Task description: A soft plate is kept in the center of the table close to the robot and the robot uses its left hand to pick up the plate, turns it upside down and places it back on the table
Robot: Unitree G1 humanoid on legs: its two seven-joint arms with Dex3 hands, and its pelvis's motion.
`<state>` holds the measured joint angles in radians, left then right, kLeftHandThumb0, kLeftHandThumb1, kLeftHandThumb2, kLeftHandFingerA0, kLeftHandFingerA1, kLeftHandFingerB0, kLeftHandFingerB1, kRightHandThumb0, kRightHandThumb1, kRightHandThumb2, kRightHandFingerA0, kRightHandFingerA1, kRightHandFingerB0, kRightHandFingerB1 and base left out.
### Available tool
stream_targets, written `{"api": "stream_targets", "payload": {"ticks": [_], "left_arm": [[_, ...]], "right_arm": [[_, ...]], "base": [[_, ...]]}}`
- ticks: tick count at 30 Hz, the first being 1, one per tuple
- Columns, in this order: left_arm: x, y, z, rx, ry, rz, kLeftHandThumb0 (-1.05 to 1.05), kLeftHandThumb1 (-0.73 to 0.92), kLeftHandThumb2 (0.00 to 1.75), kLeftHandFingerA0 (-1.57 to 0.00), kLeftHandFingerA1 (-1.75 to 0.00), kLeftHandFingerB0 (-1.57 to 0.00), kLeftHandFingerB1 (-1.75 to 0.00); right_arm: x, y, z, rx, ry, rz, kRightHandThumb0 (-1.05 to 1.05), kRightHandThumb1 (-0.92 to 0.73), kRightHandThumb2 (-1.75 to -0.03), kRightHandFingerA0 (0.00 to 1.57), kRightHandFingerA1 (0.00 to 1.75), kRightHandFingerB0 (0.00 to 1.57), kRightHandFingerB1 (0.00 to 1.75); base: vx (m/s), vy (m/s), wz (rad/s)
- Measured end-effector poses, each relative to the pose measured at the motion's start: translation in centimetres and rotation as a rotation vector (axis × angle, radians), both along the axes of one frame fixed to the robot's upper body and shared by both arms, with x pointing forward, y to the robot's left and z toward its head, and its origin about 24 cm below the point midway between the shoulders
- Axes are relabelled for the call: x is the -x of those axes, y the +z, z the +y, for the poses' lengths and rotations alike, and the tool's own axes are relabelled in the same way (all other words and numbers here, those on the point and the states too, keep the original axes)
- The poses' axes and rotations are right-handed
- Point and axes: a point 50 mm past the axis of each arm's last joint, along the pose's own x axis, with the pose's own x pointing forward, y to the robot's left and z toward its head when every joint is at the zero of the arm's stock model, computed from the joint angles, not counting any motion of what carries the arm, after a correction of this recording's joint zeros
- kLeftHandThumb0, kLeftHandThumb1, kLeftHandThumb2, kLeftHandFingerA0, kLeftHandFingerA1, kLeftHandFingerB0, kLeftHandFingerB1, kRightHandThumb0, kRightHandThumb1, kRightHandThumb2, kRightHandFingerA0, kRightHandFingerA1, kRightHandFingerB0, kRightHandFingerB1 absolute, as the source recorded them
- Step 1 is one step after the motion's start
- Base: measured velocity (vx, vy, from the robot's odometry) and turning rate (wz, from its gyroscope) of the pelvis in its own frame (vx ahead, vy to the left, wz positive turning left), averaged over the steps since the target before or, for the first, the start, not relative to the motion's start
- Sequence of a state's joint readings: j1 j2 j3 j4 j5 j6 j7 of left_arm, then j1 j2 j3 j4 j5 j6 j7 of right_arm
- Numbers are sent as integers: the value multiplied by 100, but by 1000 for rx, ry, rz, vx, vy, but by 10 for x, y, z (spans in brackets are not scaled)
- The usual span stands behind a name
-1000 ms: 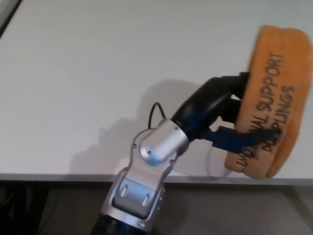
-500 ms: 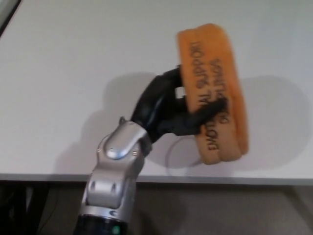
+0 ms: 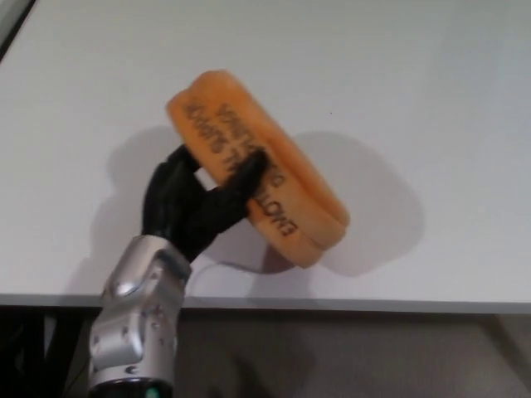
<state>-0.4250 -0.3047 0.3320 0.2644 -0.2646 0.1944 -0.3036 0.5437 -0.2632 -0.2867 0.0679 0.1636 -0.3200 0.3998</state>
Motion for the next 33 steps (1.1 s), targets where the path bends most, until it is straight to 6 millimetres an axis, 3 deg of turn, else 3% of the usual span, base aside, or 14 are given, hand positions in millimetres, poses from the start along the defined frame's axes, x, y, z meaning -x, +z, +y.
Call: {"api": "stream_targets", "payload": {"ticks": [3, 4, 8, 13, 14, 16, 19, 20, 24, 26, 28, 30, 31, 33], "left_arm": [[2, -8, 13, 62, 66, 35, -22, 66, 60, -98, -175, -41, -157], [3, -10, 18, 86, 92, 48, -19, 64, 66, -95, -175, -42, -101], [5, -17, 33, 158, 183, 89, -22, 67, 60, -92, -175, -40, -123], [8, -25, 47, 244, 283, 153, -18, 69, 64, -87, -175, -45, -62], [9, -26, 50, 261, 302, 168, -29, 60, 89, -118, -141, -51, -72], [10, -29, 53, 286, 330, 196, -17, 66, 65, -93, -175, -50, -77], [12, -35, 58, 327, 374, 248, -31, 53, 82, -121, -146, -44, -61], [13, -36, 59, 335, 383, 261, -17, 67, 59, -93, -175, -50, -52], [15, -43, 61, 375, 416, 329, -24, 70, 60, -97, -175, -41, -46], [17, -49, 62, 400, 430, 387, -40, 78, 63, -95, -175, -58, -156], [18, -54, 62, 419, 436, 440, -43, 81, 63, -95, -175, -61, -170], [20, -60, 61, 430, 433, 498, -41, 80, 62, -95, -175, -59, -171], [20, -63, 60, 433, 428, 532, -46, 59, 93, -120, -145, -68, -111], [21, -67, 58, 437, 421, 573, -44, 58, 92, -120, -144, -70, -102]], "right_arm": [[0, 0, 0, 0, -1, 1, -65, -67, -62, 63, 42, 30, 32], [0, 0, 0, -1, -1, 2, -70, -56, -90, 57, 56, 25, 45], [0, 0, 0, -1, -2, 4, -68, -55, -90, 56, 56, 24, 45], [0, 0, 0, -2, -2, 6, -69, -67, -62, 62, 42, 30, 31], [0, 0, 0, -2, -2, 6, -71, -57, -91, 55, 54, 22, 44], [0, 0, 0, -2, -2, 6, -75, -59, -90, 57, 54, 23, 43], [-1, 0, 0, -3, -2, 5, -72, -57, -91, 57, 55, 24, 45], [-1, 0, 0, -3, -2, 6, -67, -67, -62, 63, 42, 30, 31], [-1, 0, 0, -3, -3, 6, -68, -67, -62, 63, 42, 30, 31], [-1, 0, 0, -4, -3, 7, -68, -66, -61, 63, 43, 30, 31], [-2, 0, 0, -4, -3, 7, -67, -66, -62, 63, 42, 30, 31], [-2, 0, 0, -5, -3, 7, -67, -66, -62, 63, 42, 30, 31], [-2, 0, 0, -5, -4, 8, -69, -66, -62, 62, 42, 30, 31], [-2, -1, 0, -6, -4, 9, -68, -66, -62, 63, 42, 30, 31]], "base": [[0, 0, 0], [0, 0, 0], [0, 0, 0], [0, 0, 0], [0, 0, 0], [0, 0, 0], [0, 0, 0], [0, 0, 0], [0, 0, 0], [0, 0, 0], [0, 0, 0], [0, 0, 0], [0, 0, 0], [0, 0, 0]]}}
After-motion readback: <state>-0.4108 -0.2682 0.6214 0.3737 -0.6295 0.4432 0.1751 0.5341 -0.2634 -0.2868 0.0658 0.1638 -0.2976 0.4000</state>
